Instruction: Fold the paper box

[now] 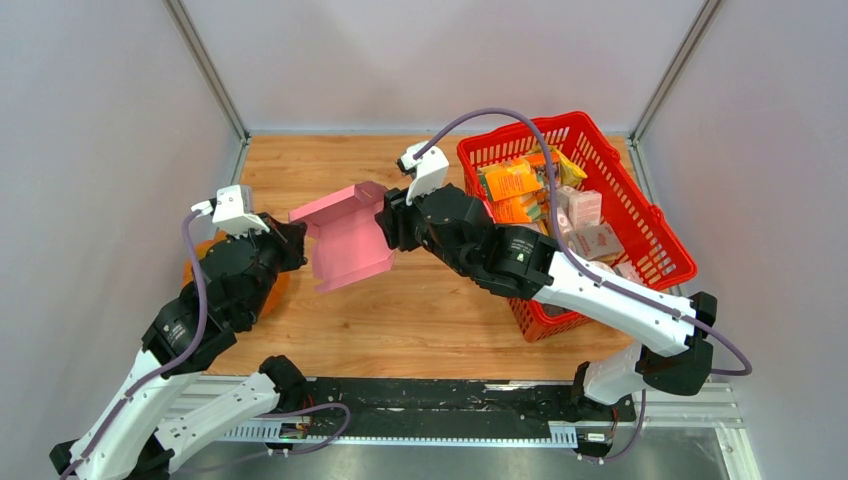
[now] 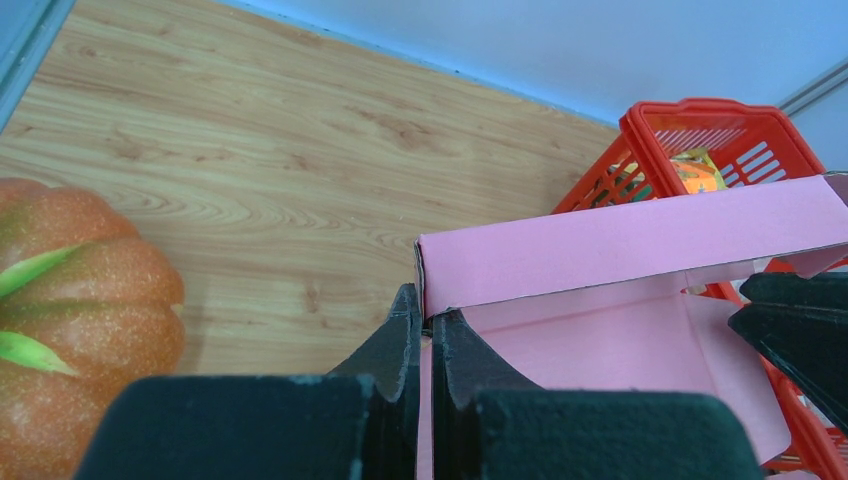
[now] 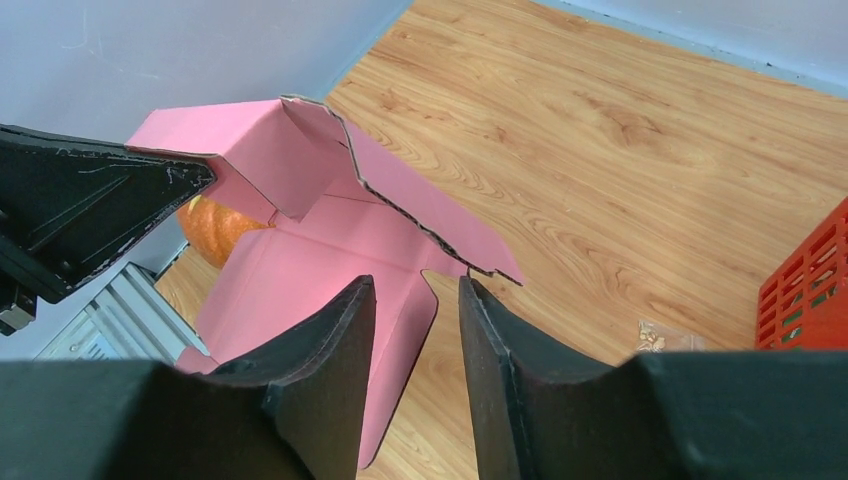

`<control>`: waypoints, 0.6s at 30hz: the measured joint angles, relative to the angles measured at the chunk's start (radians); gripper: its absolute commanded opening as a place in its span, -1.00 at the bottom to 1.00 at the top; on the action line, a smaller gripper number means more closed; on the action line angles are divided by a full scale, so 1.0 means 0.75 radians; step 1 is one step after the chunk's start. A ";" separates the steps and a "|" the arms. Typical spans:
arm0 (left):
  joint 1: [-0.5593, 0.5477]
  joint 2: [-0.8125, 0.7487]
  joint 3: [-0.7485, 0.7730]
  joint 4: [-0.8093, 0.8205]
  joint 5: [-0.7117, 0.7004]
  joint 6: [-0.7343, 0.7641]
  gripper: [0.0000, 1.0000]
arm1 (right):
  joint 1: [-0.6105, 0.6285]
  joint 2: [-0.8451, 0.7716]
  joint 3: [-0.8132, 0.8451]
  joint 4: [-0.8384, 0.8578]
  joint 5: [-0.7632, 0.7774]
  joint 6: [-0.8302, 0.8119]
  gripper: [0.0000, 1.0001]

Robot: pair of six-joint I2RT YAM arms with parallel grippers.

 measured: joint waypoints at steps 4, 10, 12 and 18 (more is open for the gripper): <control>0.000 0.000 0.000 0.000 0.000 0.000 -1.00 | -0.003 0.000 0.001 -0.001 0.004 0.000 -0.13; 0.000 0.000 0.000 0.000 0.001 0.000 -1.00 | -0.004 0.002 0.031 -0.041 0.029 -0.007 -0.09; 0.001 0.000 0.000 0.000 0.001 0.000 -1.00 | -0.004 0.005 0.045 -0.051 0.039 -0.011 -0.08; 0.000 0.000 0.000 0.000 0.001 0.000 -1.00 | -0.005 0.044 0.081 -0.056 0.035 -0.012 -0.26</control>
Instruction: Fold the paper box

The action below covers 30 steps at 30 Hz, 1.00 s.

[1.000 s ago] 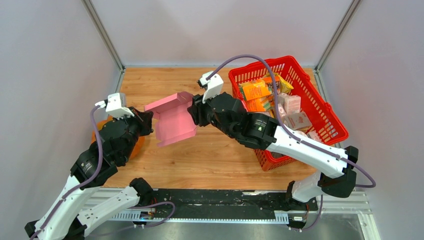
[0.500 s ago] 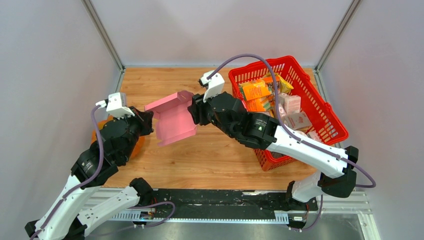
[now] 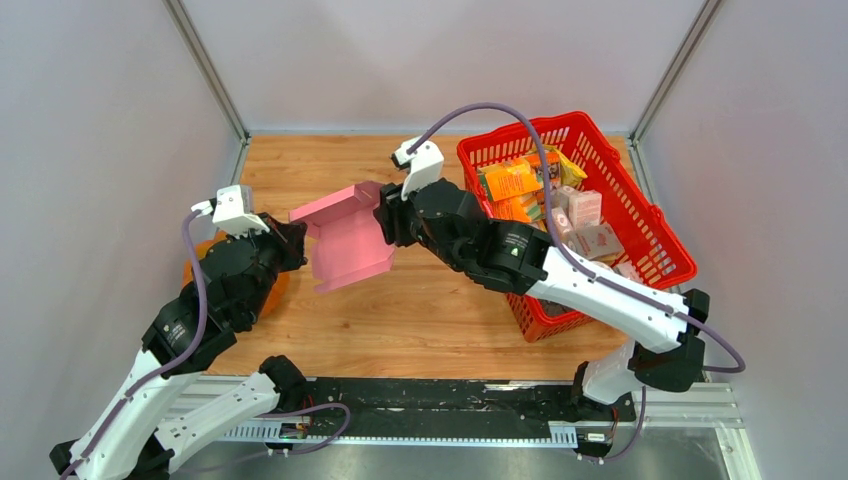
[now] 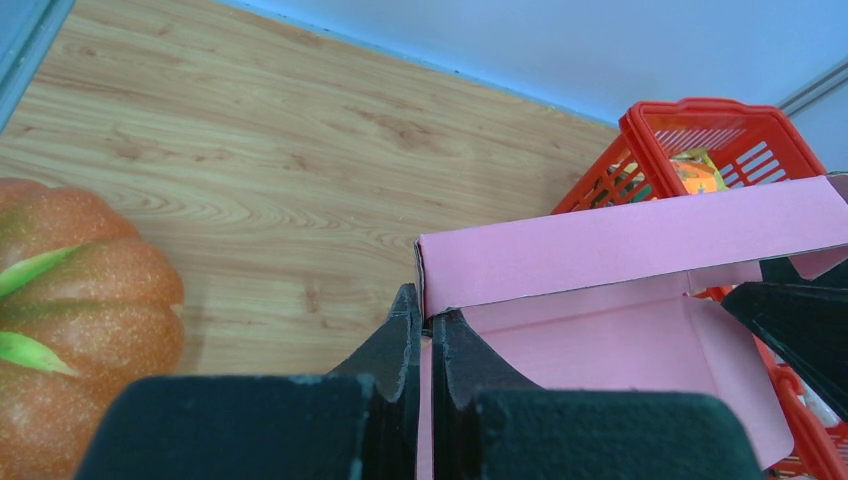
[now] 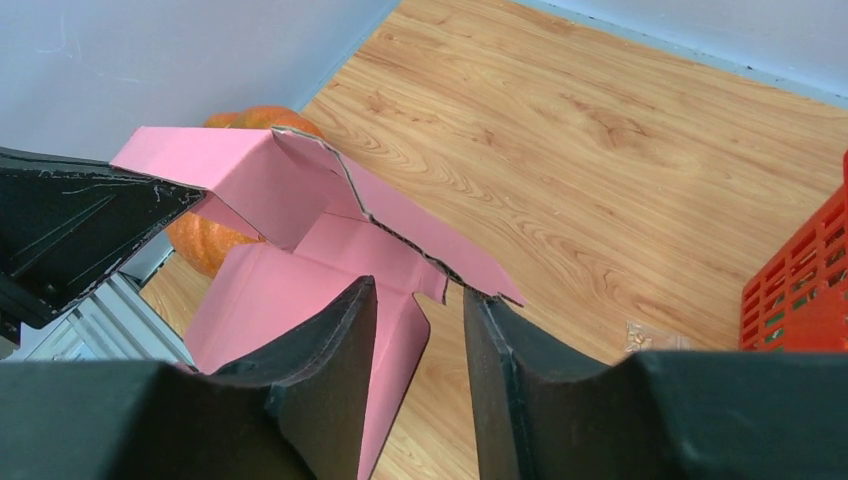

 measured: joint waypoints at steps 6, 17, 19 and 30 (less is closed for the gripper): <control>0.000 0.000 0.000 -0.001 -0.001 0.001 -1.00 | 0.000 0.049 0.022 0.003 -0.034 -0.007 -0.64; 0.003 0.000 0.000 -0.003 -0.029 0.003 -1.00 | 0.047 0.158 0.123 -0.024 0.082 -0.148 -0.74; 0.004 0.000 0.000 -0.006 -0.035 0.006 -1.00 | 0.073 0.191 0.139 -0.031 0.135 -0.218 -0.67; 0.004 0.008 -0.001 -0.038 -0.037 0.024 -1.00 | 0.169 0.267 0.157 -0.063 0.277 -0.473 0.11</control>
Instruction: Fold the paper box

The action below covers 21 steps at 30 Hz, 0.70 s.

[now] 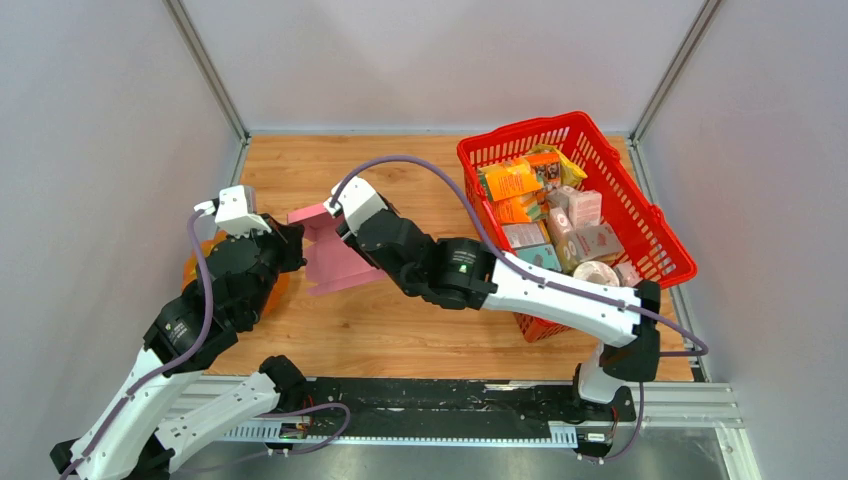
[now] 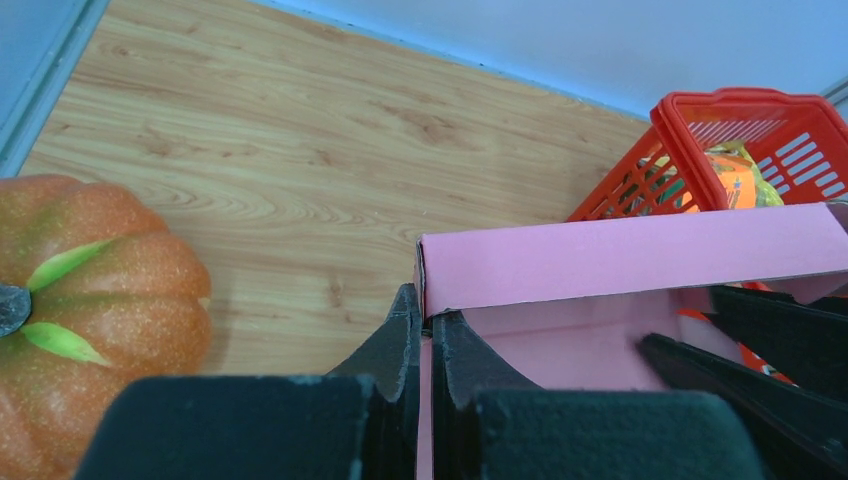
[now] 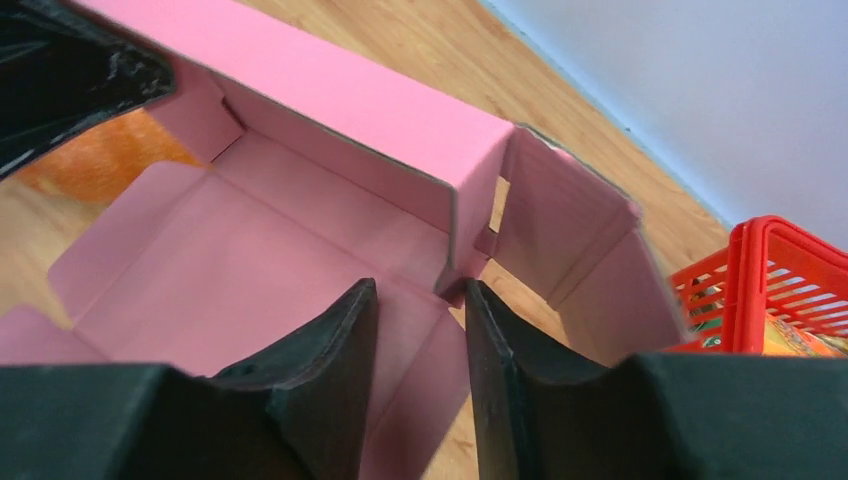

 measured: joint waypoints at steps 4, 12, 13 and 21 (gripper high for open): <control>-0.001 -0.001 -0.001 0.013 0.016 0.005 -1.00 | -0.016 -0.181 -0.092 -0.075 -0.207 0.010 0.29; -0.001 -0.039 -0.011 0.037 0.211 0.106 -1.00 | -0.610 -0.801 -0.317 -0.190 -1.093 -0.018 0.35; -0.001 -0.045 -0.011 0.037 0.249 0.121 -1.00 | -0.665 -0.817 -0.323 -0.194 -1.181 -0.032 0.36; -0.001 -0.045 -0.011 0.008 0.581 0.211 -1.00 | -0.691 -0.588 -0.304 -0.295 -1.864 -0.188 0.26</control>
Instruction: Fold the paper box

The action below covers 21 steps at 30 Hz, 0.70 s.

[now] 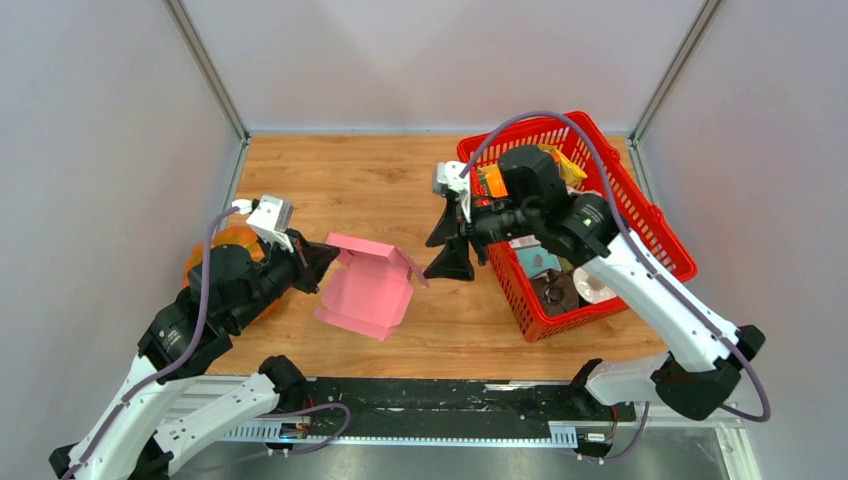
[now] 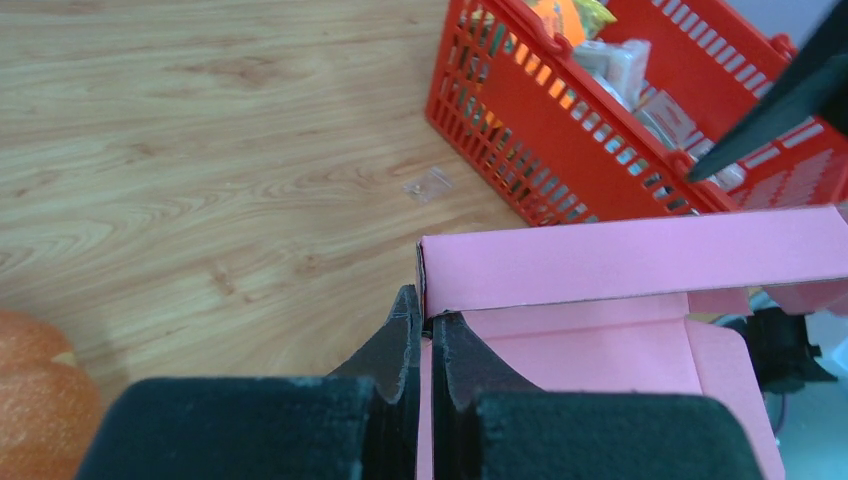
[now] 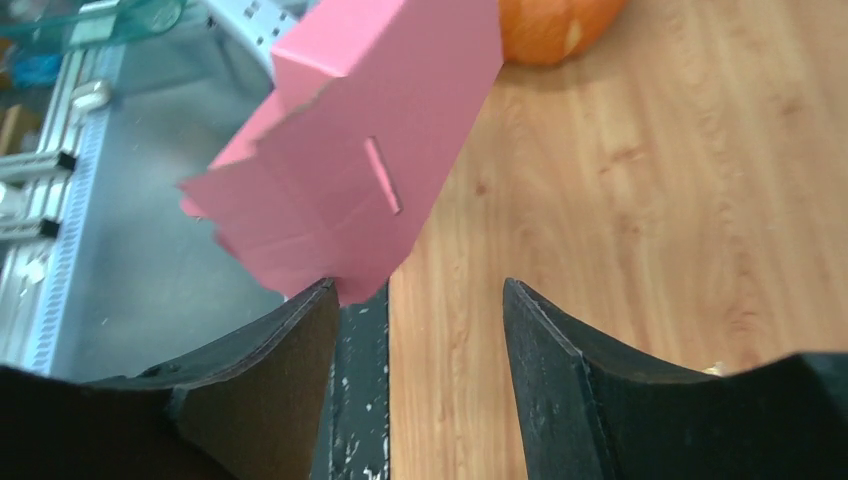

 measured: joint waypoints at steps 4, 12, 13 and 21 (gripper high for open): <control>-0.001 0.000 0.000 -0.006 0.104 0.017 -1.00 | -0.003 0.109 0.007 -0.089 -0.125 -0.058 0.20; -0.001 0.011 0.010 -0.013 0.220 0.039 -1.00 | -0.004 0.115 0.096 -0.137 -0.313 -0.107 0.23; -0.001 0.018 0.017 -0.015 0.227 0.042 -1.00 | -0.003 0.115 0.095 -0.135 -0.332 -0.107 0.23; -0.001 0.047 0.046 -0.020 0.242 0.047 -1.00 | 0.014 0.098 -0.019 0.006 -0.385 -0.015 0.25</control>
